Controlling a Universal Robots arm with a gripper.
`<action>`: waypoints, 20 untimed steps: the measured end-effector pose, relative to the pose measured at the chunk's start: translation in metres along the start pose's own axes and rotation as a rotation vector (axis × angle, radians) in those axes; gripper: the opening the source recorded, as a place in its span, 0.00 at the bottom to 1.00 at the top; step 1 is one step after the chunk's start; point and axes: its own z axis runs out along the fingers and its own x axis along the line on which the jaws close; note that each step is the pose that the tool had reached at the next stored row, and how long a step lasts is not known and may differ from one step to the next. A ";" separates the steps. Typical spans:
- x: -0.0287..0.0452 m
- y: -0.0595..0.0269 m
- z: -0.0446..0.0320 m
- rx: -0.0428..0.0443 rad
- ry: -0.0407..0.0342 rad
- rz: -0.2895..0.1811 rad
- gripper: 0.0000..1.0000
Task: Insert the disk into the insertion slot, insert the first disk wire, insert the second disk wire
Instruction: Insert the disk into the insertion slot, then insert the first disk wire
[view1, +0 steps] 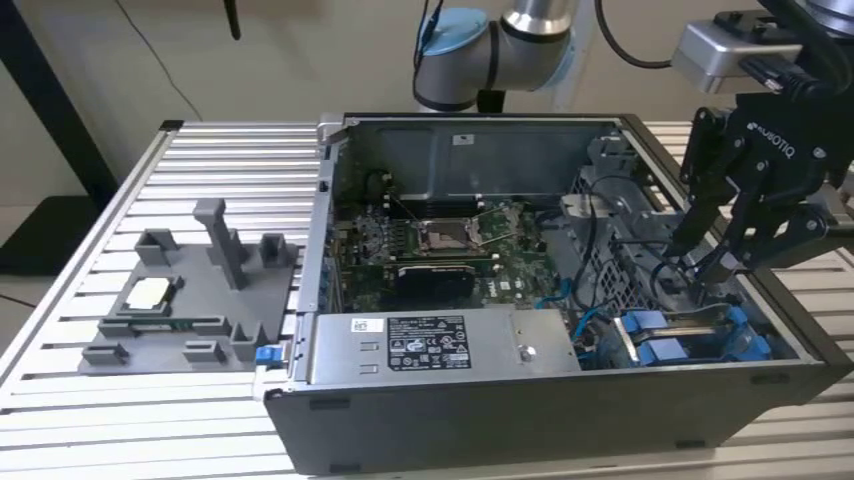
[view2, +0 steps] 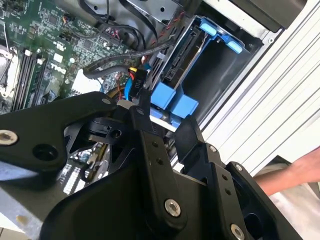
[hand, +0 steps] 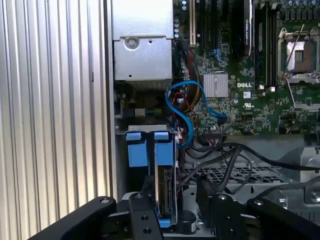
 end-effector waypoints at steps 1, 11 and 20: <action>0.0000 0.0000 0.0000 0.0000 0.0000 0.000 0.47; 0.0000 -0.0010 0.0039 -0.0023 -0.0603 -0.001 0.47; -0.0002 -0.0067 0.0137 -0.0036 -0.0936 -0.002 0.47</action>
